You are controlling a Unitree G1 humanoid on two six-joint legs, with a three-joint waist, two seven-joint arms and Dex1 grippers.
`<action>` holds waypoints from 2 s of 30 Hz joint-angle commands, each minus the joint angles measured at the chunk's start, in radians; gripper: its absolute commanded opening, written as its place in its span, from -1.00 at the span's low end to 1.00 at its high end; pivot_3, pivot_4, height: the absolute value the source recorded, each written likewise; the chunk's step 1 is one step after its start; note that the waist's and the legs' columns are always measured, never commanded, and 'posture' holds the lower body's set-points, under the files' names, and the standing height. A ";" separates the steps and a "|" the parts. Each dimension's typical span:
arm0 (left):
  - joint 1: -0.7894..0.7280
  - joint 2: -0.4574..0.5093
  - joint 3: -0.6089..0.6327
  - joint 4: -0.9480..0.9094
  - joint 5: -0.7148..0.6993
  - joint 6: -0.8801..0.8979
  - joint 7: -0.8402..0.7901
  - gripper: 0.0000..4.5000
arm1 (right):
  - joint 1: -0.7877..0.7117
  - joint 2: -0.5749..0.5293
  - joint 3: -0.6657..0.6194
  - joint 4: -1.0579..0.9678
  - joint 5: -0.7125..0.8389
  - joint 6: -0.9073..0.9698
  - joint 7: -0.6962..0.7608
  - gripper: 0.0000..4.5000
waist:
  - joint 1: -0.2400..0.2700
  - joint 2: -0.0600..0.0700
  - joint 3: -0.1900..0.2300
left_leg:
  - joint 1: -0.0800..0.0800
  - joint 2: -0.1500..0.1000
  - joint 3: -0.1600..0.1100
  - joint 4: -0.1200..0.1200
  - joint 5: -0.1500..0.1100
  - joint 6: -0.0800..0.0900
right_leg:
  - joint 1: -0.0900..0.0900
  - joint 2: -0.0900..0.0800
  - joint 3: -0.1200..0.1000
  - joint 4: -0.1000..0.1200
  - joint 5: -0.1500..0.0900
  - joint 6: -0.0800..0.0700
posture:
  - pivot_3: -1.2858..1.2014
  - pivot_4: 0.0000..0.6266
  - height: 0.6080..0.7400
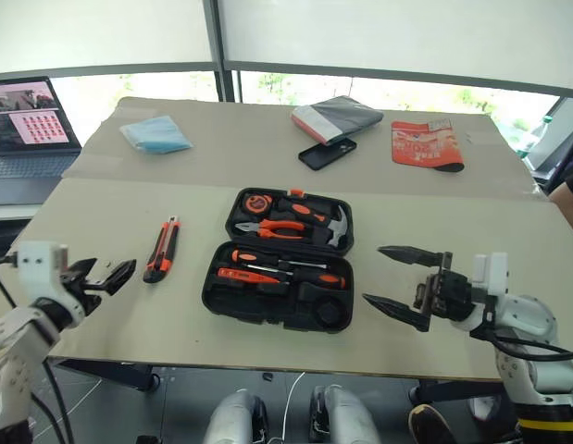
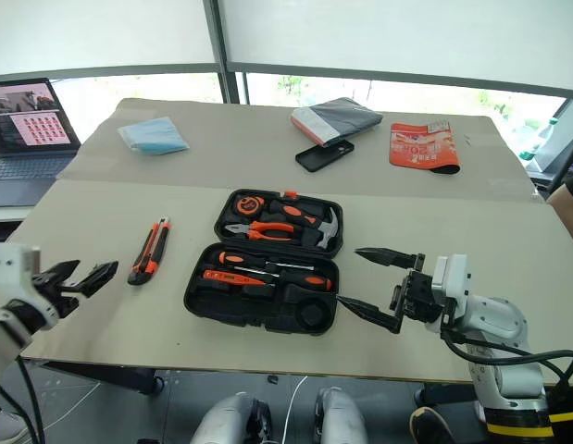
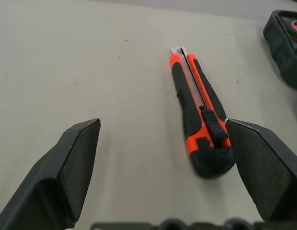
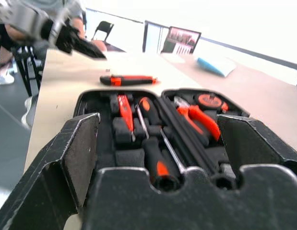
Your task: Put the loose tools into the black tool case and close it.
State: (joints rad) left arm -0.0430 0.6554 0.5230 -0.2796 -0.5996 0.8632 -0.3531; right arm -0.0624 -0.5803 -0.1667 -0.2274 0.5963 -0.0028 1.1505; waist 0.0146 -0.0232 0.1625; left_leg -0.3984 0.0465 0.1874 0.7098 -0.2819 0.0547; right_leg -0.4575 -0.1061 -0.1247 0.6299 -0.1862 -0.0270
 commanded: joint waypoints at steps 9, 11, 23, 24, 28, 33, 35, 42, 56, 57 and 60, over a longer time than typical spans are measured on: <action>-0.314 -0.106 -0.278 0.227 0.173 0.076 0.162 0.98 | -0.068 0.007 0.028 -0.028 0.012 0.023 -0.037 1.00 | -0.011 0.000 0.000 | 0.002 -0.001 0.005 0.000 0.001 -0.001 | 0.000 0.003 0.001 0.001 0.000 0.000 | 0.03 -0.52 1.00; -0.313 -0.125 -0.282 0.247 0.189 0.061 0.173 0.98 | -0.076 0.005 0.027 -0.030 0.015 0.027 -0.040 1.00 | -0.011 0.000 0.000 | 0.003 -0.001 0.005 -0.001 0.001 -0.001 | 0.000 0.004 0.002 0.001 0.000 0.000 | 0.03 -0.52 1.00; -0.273 -0.106 -0.262 0.224 0.216 -0.136 0.027 -0.25 | -0.088 -0.016 0.013 -0.036 0.021 0.049 -0.053 1.00 | -0.007 0.000 0.000 | 0.009 -0.001 0.007 -0.009 0.002 -0.004 | 0.002 -0.002 0.004 0.001 -0.001 -0.002 | 0.03 -0.52 1.00; -0.282 -0.098 -0.243 0.217 0.188 -0.192 -0.040 -0.25 | -0.088 -0.019 0.011 -0.038 0.020 0.050 -0.054 1.00 | -0.006 0.000 0.000 | 0.009 -0.001 0.007 -0.009 0.002 -0.004 | 0.001 -0.002 0.003 0.001 -0.001 -0.002 | 0.03 -0.52 1.00; -0.294 -0.012 -0.231 0.164 0.066 -0.347 -0.405 -0.25 | -0.079 -0.041 -0.006 -0.053 0.028 0.056 -0.048 1.00 | -0.003 -0.001 0.000 | 0.006 -0.001 0.007 -0.008 0.003 -0.005 | -0.001 -0.003 0.002 0.001 -0.001 -0.003 | 0.03 -0.52 1.00; -0.309 0.186 -0.443 0.099 0.051 -0.450 -0.914 -0.25 | -0.033 -0.134 -0.003 -0.067 -0.012 0.033 0.036 1.00 | -0.001 0.000 0.000 | 0.005 -0.001 0.007 -0.009 0.002 -0.004 | -0.002 -0.003 0.001 -0.001 -0.002 -0.003 | 0.03 -0.52 1.00; -0.327 0.244 -0.564 0.090 0.149 -0.531 -1.025 -0.25 | 0.002 -0.160 -0.011 -0.084 -0.004 0.048 0.050 1.00 | 0.001 0.000 0.000 | 0.006 -0.002 0.007 -0.010 0.002 -0.004 | -0.001 -0.002 0.001 -0.001 -0.002 -0.003 | 0.03 -0.52 1.00; -0.439 0.222 -0.786 0.118 0.351 -0.614 -1.048 -0.25 | 0.106 -0.211 -0.066 -0.171 0.038 0.105 0.033 1.00 | -0.001 0.000 0.000 | 0.005 -0.001 0.006 -0.008 0.002 -0.003 | -0.001 -0.001 0.002 -0.001 -0.002 -0.003 | 0.03 -0.52 1.00; -0.489 0.128 -0.858 0.207 0.449 -0.687 -1.044 -0.25 | 0.163 -0.198 -0.082 -0.254 0.049 0.154 -0.032 1.00 | 0.001 0.000 0.000 | 0.003 -0.001 0.005 -0.006 0.006 0.012 | -0.001 0.001 0.002 -0.002 -0.002 -0.002 | 0.03 -0.52 1.00; -0.491 0.123 -0.860 0.209 0.446 -0.680 -1.047 -0.25 | 0.162 -0.197 -0.080 -0.255 0.049 0.156 -0.035 1.00 | 0.001 0.000 0.000 | 0.003 -0.001 0.004 -0.006 0.005 0.012 | -0.001 0.001 0.002 -0.002 -0.002 -0.002 | 0.03 -0.52 1.00; -0.496 0.117 -0.869 0.216 0.460 -0.680 -1.047 -0.25 | 0.160 -0.195 -0.073 -0.253 0.046 0.157 -0.039 1.00 | 0.001 0.000 0.000 | 0.003 -0.001 0.004 -0.006 0.005 0.012 | -0.001 0.001 0.002 -0.002 -0.002 -0.002 | 0.03 -0.52 1.00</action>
State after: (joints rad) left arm -0.5205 0.7731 -0.3376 -0.0596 -0.1474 0.1843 -1.3908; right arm 0.0981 -0.7793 -0.2178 -0.4518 0.6172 0.1467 1.1159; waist 0.0153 -0.0228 0.1626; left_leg -0.3957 0.0450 0.1919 0.7041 -0.2765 0.0669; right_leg -0.4583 -0.1049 -0.1228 0.6281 -0.1881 -0.0288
